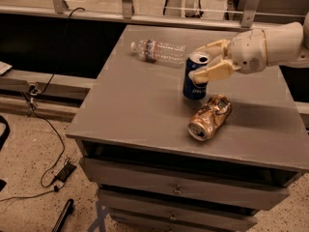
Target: Move pepsi can near orange can
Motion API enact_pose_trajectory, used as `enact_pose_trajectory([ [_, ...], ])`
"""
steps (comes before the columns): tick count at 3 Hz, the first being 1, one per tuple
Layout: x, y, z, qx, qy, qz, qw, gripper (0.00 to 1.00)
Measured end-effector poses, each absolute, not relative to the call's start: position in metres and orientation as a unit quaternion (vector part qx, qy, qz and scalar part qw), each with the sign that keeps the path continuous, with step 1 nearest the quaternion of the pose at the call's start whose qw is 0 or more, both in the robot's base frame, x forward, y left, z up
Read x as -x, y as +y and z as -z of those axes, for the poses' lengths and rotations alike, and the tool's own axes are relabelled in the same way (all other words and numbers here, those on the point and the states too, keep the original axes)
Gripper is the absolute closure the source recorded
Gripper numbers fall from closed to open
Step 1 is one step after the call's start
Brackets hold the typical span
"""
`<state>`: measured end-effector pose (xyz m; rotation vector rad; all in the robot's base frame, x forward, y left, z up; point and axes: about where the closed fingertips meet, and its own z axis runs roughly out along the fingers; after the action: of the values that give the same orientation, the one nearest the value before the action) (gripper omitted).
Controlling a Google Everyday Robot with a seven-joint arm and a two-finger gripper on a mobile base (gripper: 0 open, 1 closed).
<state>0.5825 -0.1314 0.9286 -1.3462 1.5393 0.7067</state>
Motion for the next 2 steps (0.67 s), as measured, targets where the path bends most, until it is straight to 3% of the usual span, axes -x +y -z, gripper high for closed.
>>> enact_pose_trajectory([
  [1,-0.5827,-0.1284,-0.929,0.553,0.625,-0.288,0.47,0.82],
  [2,-0.5827,-0.1258,-0.9286,0.554,0.624,-0.29,0.47,0.58],
])
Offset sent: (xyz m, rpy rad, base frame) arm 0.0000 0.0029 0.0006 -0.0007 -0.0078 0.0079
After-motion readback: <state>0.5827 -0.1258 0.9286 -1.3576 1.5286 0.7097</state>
